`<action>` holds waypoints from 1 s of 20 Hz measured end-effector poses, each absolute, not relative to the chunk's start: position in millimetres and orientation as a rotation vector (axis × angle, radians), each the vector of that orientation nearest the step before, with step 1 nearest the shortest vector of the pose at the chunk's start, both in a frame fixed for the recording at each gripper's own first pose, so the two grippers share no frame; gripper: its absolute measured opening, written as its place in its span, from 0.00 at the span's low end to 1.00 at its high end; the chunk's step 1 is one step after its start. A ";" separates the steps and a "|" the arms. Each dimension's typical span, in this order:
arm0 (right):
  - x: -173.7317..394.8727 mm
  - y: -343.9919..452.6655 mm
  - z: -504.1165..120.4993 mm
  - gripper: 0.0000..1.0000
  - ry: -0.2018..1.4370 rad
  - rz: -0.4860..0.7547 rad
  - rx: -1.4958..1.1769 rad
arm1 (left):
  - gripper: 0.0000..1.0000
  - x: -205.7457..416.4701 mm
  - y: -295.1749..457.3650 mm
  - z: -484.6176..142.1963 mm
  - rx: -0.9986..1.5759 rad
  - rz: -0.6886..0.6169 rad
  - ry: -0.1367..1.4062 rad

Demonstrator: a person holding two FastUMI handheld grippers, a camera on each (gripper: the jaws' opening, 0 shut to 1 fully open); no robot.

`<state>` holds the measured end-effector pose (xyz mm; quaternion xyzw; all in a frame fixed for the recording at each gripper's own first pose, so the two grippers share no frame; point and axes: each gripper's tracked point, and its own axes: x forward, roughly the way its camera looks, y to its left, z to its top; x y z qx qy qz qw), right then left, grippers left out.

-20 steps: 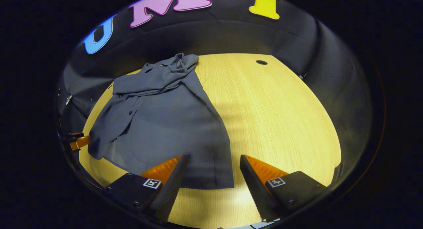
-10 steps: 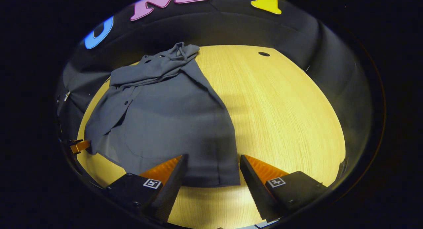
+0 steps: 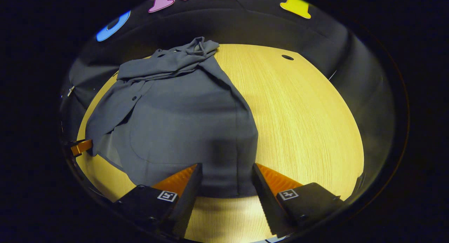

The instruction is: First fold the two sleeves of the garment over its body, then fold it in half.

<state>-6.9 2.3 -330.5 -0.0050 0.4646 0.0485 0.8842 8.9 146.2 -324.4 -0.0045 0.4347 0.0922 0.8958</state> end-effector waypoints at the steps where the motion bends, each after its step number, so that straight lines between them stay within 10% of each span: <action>1: -9.9 6.4 -329.0 0.85 0.968 0.101 -0.012 | 0.87 9.3 140.3 -323.9 -0.004 0.183 0.897; 7: -8.6 24.9 -331.2 0.12 0.945 0.139 -0.044 | 0.16 12.5 112.6 -325.4 0.055 0.165 0.882; 20: 8.9 28.4 -298.7 0.05 0.934 0.203 0.001 | 0.06 22.8 92.7 -282.1 -0.121 0.109 0.813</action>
